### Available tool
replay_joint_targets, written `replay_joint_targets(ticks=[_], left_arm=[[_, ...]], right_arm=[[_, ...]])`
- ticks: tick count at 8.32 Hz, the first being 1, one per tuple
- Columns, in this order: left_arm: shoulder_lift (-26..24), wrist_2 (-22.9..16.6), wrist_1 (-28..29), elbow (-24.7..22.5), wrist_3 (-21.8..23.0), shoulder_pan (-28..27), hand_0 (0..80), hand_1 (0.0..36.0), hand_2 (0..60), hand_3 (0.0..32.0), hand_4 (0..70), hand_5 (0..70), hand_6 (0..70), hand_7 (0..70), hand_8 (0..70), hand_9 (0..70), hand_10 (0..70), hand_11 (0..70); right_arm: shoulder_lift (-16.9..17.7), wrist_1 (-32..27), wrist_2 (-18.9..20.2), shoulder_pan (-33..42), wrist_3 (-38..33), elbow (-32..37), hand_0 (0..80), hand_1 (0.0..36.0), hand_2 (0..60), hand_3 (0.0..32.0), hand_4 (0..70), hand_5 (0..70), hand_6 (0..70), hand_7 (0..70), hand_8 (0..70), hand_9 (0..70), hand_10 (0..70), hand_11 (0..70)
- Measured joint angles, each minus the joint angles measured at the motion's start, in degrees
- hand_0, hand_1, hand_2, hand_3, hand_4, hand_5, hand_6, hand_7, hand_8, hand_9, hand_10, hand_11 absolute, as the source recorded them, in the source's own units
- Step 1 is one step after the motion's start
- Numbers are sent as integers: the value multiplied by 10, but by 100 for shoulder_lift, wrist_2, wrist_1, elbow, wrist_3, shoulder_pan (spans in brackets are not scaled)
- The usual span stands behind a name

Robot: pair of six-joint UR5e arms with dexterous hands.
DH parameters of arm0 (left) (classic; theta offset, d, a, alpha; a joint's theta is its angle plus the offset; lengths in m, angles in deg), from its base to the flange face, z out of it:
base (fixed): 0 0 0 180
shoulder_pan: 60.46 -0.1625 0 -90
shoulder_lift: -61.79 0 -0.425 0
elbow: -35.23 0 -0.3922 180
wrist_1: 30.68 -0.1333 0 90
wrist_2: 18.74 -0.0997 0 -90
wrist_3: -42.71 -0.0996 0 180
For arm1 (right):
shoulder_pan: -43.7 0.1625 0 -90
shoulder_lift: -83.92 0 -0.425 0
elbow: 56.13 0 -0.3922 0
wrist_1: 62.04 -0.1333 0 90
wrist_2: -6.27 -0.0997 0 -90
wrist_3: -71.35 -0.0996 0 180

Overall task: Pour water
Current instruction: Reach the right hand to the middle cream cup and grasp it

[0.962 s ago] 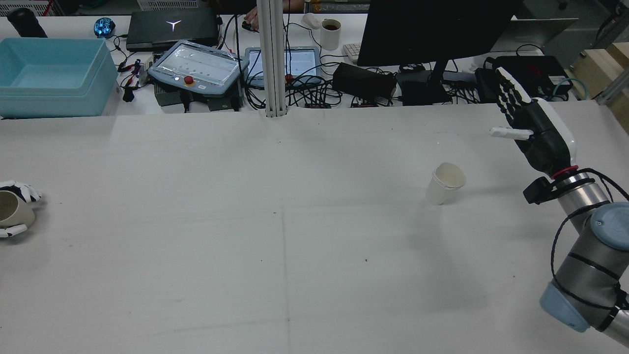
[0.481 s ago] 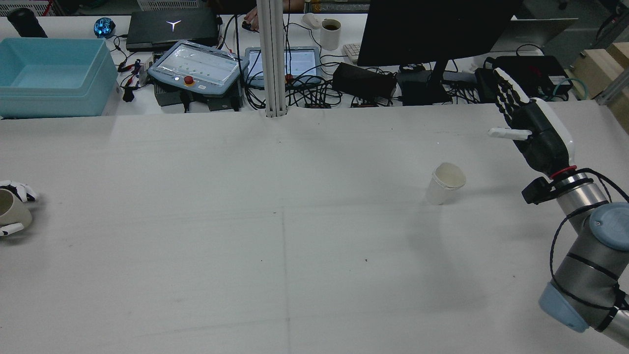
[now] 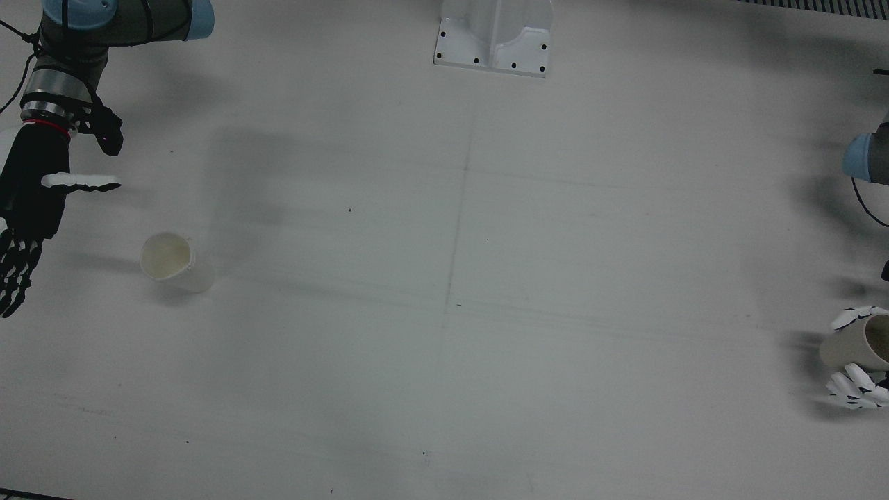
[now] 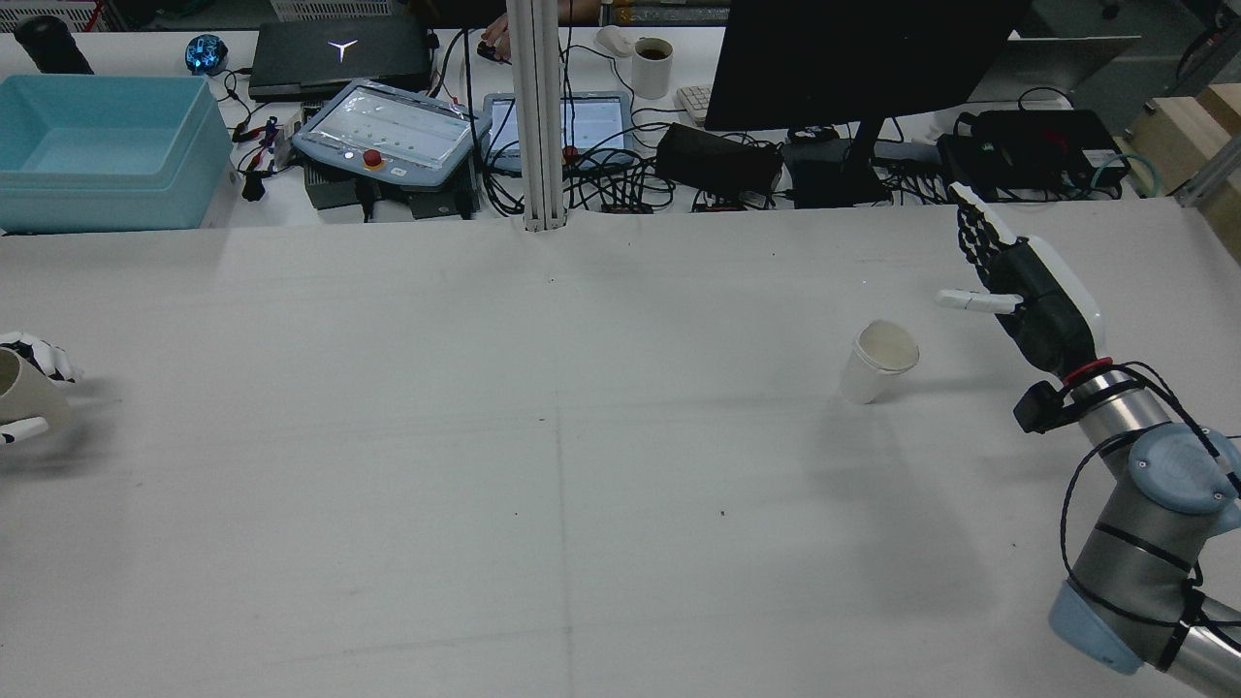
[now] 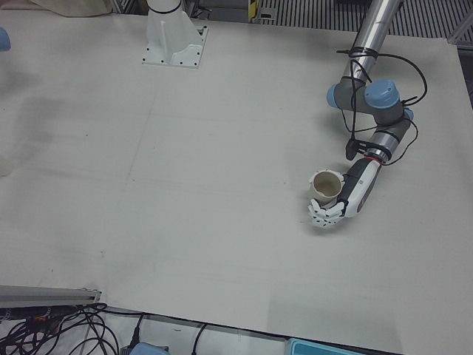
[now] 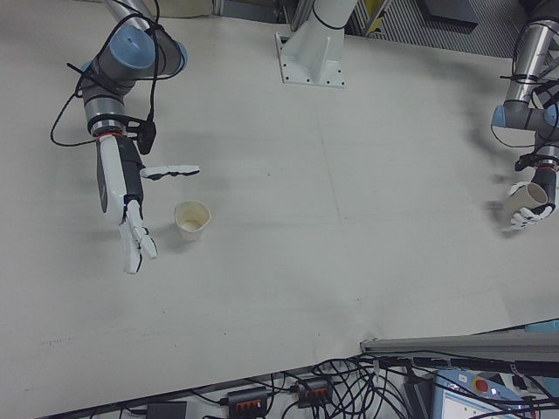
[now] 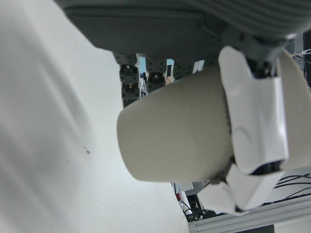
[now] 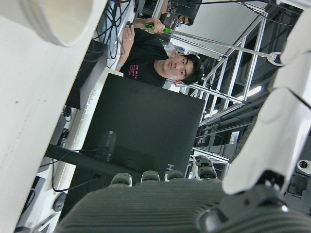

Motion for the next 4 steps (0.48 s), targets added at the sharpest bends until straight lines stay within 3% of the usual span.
replay_joint_targets(ticks=[2,4], left_arm=[[44,2,-102,-229,160,-2,544,360,600,0,433,700,358,428,267,373,171,269],[106,4,-139,-223,255,2,539,360,600,0,415,700,350,420,267,374,173,272]], right_arm=[[-11,-51,-26,-256,-35,390,476,143,25,6,0,43,0,0,0,0,0,0],[-15,-60,-24,-549,-22,611,477,145,24,4,0,39,0,0,0,0,0,0]])
